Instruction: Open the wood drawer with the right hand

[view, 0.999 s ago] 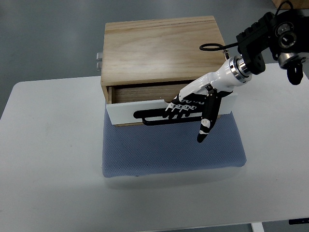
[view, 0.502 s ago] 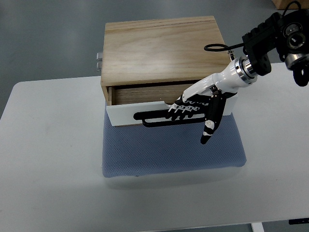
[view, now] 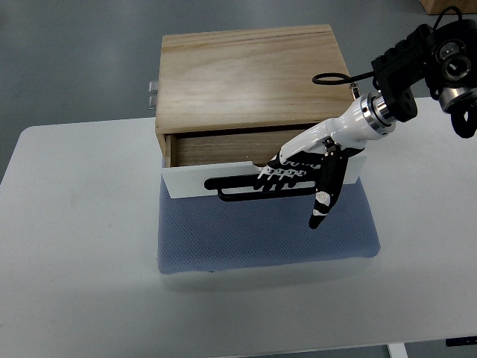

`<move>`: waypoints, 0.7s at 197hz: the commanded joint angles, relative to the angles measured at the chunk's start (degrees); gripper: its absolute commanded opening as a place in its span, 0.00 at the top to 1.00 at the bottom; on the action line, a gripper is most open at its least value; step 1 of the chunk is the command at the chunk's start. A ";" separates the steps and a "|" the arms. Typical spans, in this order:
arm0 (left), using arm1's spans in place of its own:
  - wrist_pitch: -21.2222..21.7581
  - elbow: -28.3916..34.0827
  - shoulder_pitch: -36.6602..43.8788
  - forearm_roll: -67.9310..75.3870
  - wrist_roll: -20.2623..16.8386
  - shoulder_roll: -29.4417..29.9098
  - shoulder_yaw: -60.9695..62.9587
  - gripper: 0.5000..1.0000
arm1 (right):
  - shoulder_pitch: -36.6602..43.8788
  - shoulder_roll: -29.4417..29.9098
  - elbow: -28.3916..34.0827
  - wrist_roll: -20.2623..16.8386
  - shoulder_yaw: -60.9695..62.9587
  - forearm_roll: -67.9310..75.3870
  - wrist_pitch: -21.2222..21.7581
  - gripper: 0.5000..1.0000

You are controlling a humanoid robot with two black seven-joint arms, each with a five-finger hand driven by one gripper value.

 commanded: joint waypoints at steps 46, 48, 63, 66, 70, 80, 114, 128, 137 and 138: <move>0.00 0.00 0.00 0.00 0.02 0.00 0.00 0.00 | 0.12 -2.22 2.45 0.14 -0.57 0.01 0.00 0.11; 0.00 0.00 0.00 0.00 -0.06 0.00 0.00 0.00 | 0.12 -2.22 2.45 0.14 -0.57 0.01 0.00 0.11; 0.00 0.00 0.00 0.00 -0.06 0.00 0.00 0.00 | 0.12 -3.01 3.06 0.14 -0.66 0.01 0.00 0.11; 0.00 0.00 0.00 0.00 0.02 0.00 0.00 0.00 | 0.12 -3.01 3.15 0.14 -0.66 0.01 0.00 0.11; 0.00 0.00 0.00 0.00 -0.06 0.00 0.00 0.00 | 0.12 -3.10 3.33 0.14 -0.75 0.01 0.00 0.11; 0.00 0.00 0.00 0.00 0.02 0.00 0.00 0.00 | 0.12 -3.27 3.76 0.14 -0.93 0.01 0.00 0.11; 0.00 0.00 0.00 0.00 -0.06 0.00 0.00 0.00 | 0.47 -4.06 4.03 0.14 -0.93 0.01 0.00 0.11; 0.00 0.00 0.00 0.00 -0.06 0.00 0.00 0.00 | 1.44 -4.50 4.03 0.23 -0.84 0.01 0.00 0.11; 0.00 0.00 0.00 0.00 0.02 0.00 0.00 0.00 | 2.05 -4.59 4.03 0.32 -0.84 0.01 0.00 0.11; 0.00 0.00 0.00 0.00 0.02 0.00 0.00 0.00 | 2.14 -4.59 4.03 0.32 -0.75 0.01 0.00 0.11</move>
